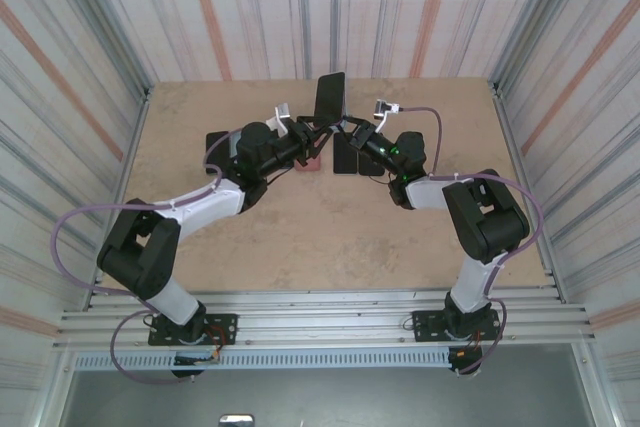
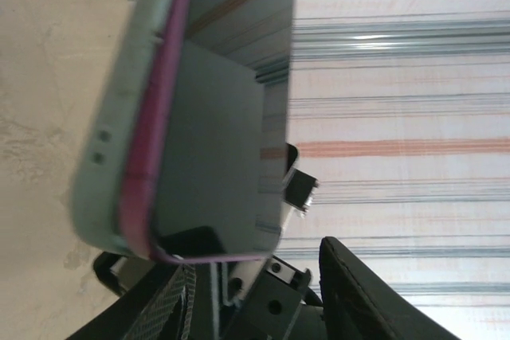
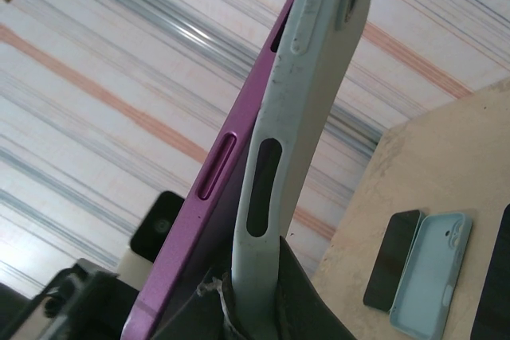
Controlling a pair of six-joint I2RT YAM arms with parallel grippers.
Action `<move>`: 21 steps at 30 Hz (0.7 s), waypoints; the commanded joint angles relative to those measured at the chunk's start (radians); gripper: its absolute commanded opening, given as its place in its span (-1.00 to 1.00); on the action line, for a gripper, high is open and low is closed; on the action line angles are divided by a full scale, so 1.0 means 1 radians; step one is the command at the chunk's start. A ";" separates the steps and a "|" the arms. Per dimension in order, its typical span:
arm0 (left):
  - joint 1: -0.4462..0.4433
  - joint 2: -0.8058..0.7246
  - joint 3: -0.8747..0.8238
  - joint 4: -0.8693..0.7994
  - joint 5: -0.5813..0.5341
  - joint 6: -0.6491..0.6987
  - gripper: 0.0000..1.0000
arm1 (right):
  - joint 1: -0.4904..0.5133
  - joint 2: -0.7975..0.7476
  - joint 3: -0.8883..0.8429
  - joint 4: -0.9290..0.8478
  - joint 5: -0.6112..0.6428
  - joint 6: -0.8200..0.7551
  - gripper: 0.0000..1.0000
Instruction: Take the phone out of the phone case
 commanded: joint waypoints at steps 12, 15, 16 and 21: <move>0.028 0.028 0.038 0.034 -0.044 -0.008 -0.21 | 0.029 -0.055 -0.026 0.099 -0.035 -0.077 -0.99; 0.036 0.023 0.039 0.044 -0.058 -0.015 -0.29 | 0.030 -0.062 -0.040 0.089 -0.043 -0.098 -0.99; 0.038 0.021 0.043 0.042 -0.058 -0.013 -0.30 | 0.031 -0.067 -0.046 0.088 -0.046 -0.105 -0.99; 0.046 0.008 0.065 0.019 -0.054 0.001 -0.41 | 0.044 -0.085 -0.072 0.050 -0.051 -0.157 -0.99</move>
